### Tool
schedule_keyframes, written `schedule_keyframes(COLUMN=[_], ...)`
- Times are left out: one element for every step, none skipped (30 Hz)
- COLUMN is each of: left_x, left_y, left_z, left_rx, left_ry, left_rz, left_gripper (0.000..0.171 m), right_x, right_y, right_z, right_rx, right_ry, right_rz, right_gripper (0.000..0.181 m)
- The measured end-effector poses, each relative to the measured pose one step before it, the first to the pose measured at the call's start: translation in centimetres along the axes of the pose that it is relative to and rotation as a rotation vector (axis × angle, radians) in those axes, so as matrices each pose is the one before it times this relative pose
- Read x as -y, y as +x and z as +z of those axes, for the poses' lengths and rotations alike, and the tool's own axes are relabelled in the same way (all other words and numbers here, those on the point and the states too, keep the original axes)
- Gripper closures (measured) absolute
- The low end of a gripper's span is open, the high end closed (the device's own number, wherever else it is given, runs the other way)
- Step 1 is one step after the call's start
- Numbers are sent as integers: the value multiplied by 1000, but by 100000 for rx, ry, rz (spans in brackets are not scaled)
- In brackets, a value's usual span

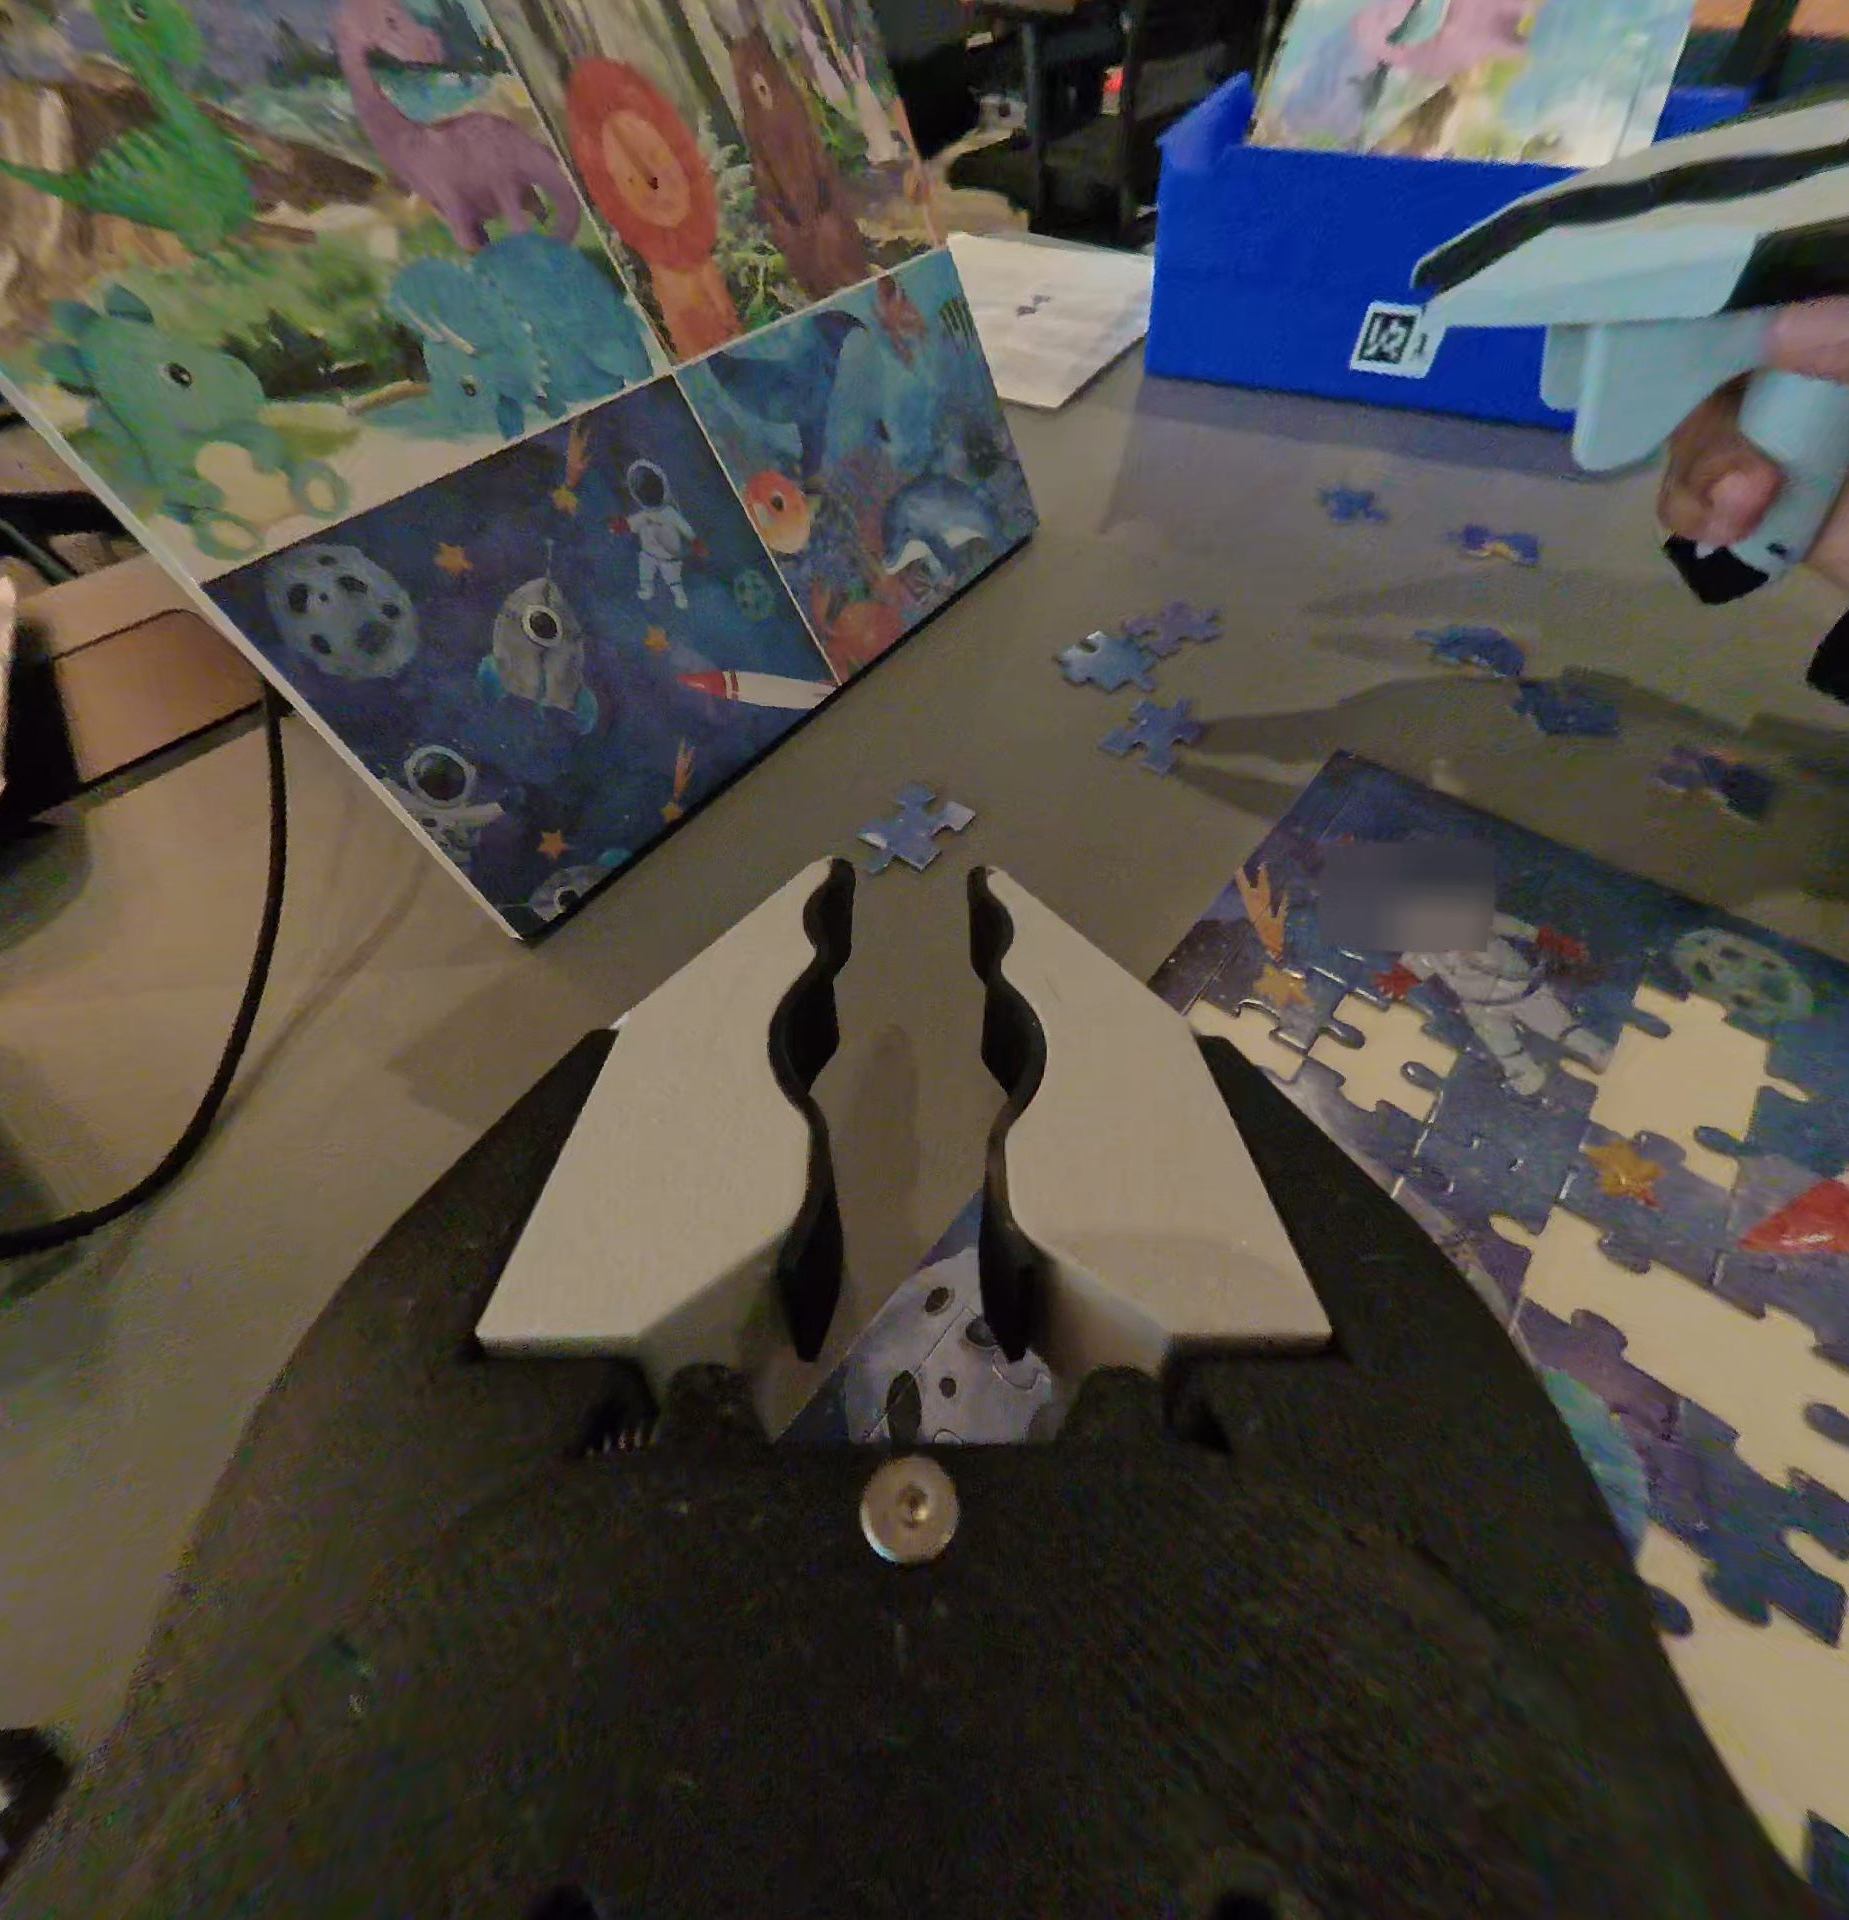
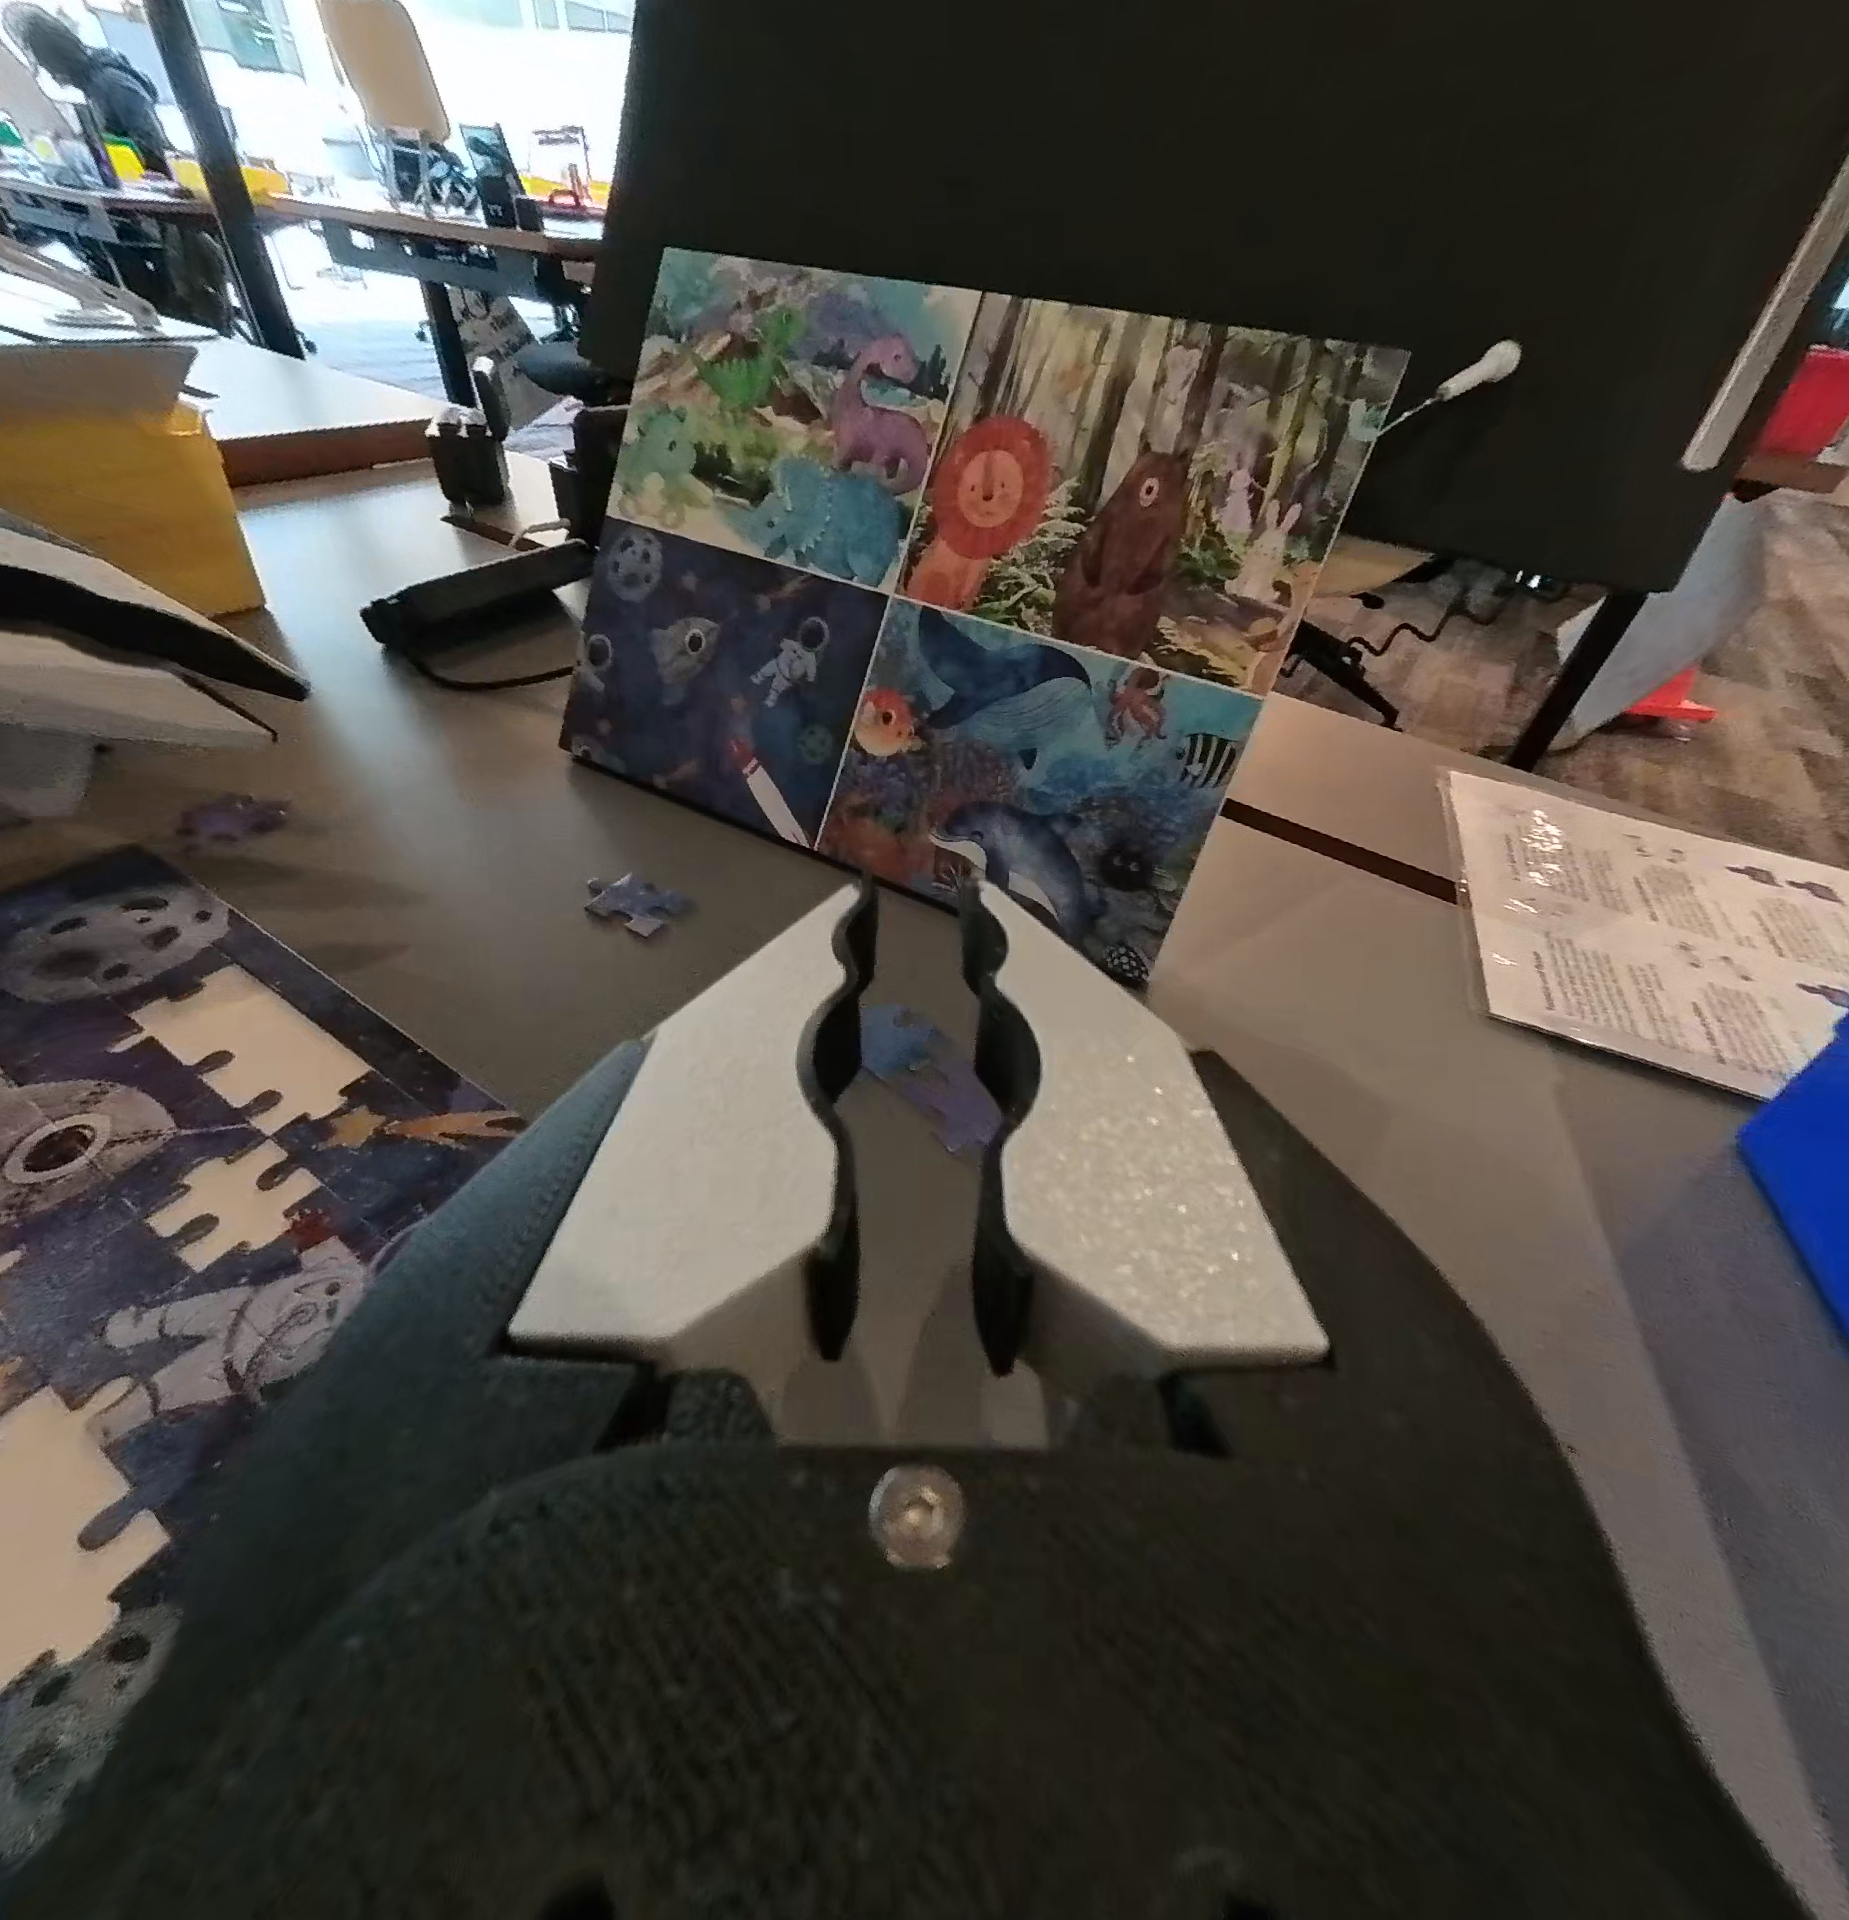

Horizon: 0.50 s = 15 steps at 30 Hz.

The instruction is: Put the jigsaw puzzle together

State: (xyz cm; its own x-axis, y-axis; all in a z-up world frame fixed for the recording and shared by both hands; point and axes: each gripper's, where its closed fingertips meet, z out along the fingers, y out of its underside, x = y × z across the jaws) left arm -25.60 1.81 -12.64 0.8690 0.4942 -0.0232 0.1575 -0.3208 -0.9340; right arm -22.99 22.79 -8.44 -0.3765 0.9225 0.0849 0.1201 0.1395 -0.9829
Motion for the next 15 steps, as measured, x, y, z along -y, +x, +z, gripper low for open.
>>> schedule_keyframes(left_x=[-65,-117,-98,-47,21,55,63,46,10,-22,-54,-73,-50,0,54], left_y=[4,12,101,160,113,80,76,63,31,-24,-95,-106,-104,-73,-70], left_z=[36,57,62,65,28,-19,-22,-20,-9,4,15,7,2,-24,-55], left_rx=[1081,792,12,-386,-44,194,179,157,224,430,608,524,381,234,197], left_ry=[-592,-847,-697,-443,-100,175,248,194,44,-83,-271,-373,-207,48,359], left_rz=[1546,985,576,438,478,600,618,527,505,528,390,205,4,-167,-226], left_gripper=[152,152,152,152,152,153,153,153,153,154,154,154,154,154,154], right_x=[-120,-143,-201,-211,-134,-22,137,304,344,271,133,-68,-251,-353,-374], right_y=[121,329,705,985,982,866,677,466,253,99,16,31,152,243,230], right_z=[30,7,-106,-232,-324,-361,-385,-356,-314,-240,-157,-103,-55,-14,-4], right_rx=[-442,-1303,-3192,-4310,-3760,-2445,-1084,-80,669,974,820,249,-608,-1105,-902], right_ry=[-465,-745,-1272,-1064,-67,688,1528,2386,2452,1793,858,-225,-1240,-1864,-1857], right_rz=[-143,-616,-1327,-1575,-718,966,2395,3016,2765,1865,523,-1117,-2516,-3012,-2445], right_gripper=[167,167,167,167,168,168,167,167,166,165,163,162,161,160,159])
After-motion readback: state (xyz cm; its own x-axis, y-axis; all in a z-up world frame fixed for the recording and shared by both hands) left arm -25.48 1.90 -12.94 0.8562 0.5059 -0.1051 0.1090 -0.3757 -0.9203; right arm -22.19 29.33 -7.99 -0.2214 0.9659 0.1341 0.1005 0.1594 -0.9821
